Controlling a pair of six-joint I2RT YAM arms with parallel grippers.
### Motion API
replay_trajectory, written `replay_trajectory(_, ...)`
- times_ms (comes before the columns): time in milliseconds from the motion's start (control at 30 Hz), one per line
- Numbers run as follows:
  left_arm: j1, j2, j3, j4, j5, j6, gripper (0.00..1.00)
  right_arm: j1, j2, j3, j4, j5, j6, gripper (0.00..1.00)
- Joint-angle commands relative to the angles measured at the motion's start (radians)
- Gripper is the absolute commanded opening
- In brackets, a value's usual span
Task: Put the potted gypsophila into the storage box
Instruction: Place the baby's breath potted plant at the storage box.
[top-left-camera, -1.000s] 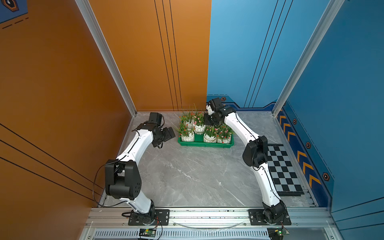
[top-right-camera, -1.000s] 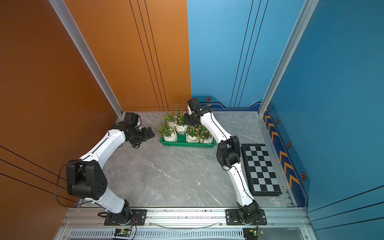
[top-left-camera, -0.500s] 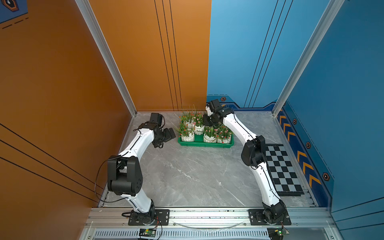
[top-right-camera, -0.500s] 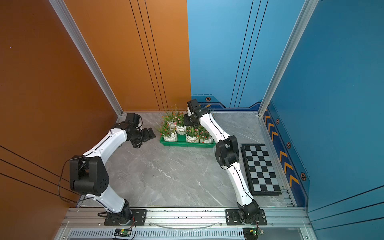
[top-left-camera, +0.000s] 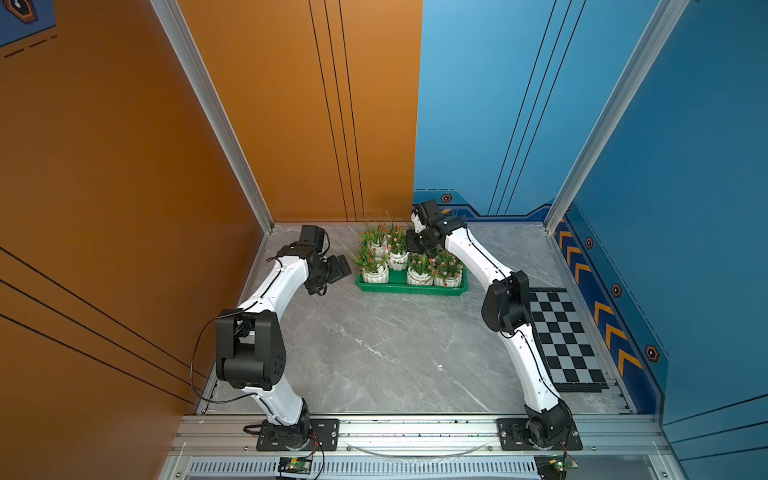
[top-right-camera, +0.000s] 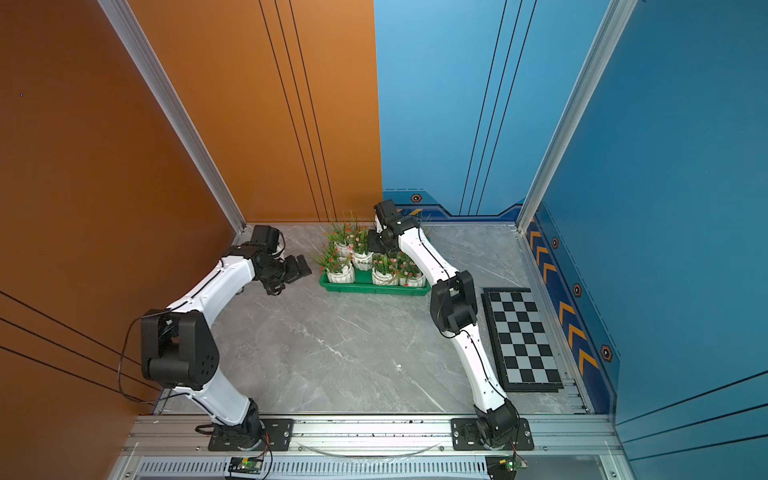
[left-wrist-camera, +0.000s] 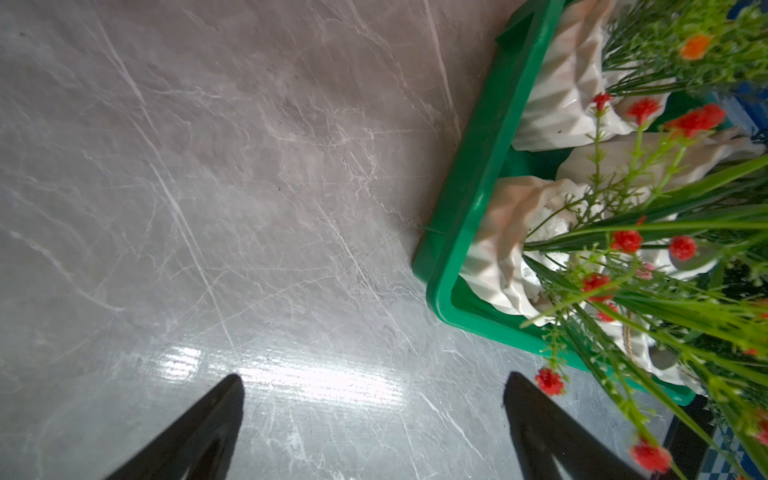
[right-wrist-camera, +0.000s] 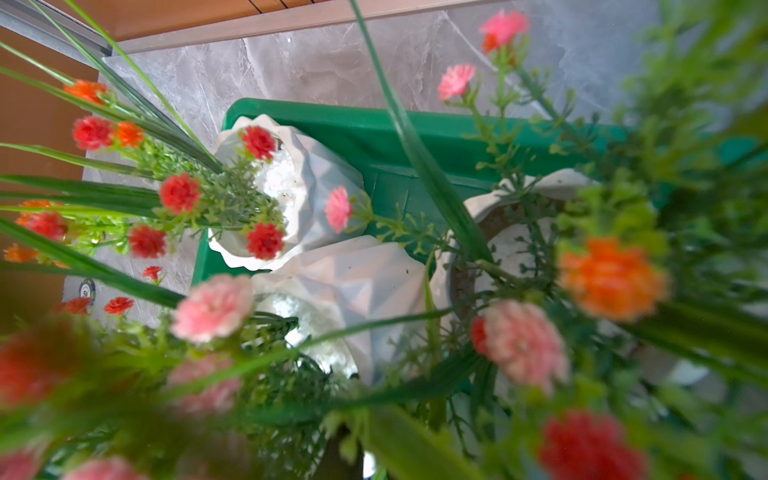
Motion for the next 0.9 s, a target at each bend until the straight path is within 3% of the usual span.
replay_trajectory(0, 0.008, 0.014, 0.020, -0.003, 0.020, 0.010, 0.98, -0.003, 0.017, -0.019, -0.001, 0.013, 0.022, 0.02)
replay_trajectory(600, 0.004, 0.020, 0.017, -0.003, 0.027, 0.005, 0.98, -0.005, 0.038, -0.047, -0.001, 0.010, 0.027, 0.04)
replay_trajectory(867, 0.004, 0.010, 0.011, -0.004, 0.026, 0.005, 0.98, -0.006, 0.033, -0.052, 0.001, 0.016, 0.027, 0.10)
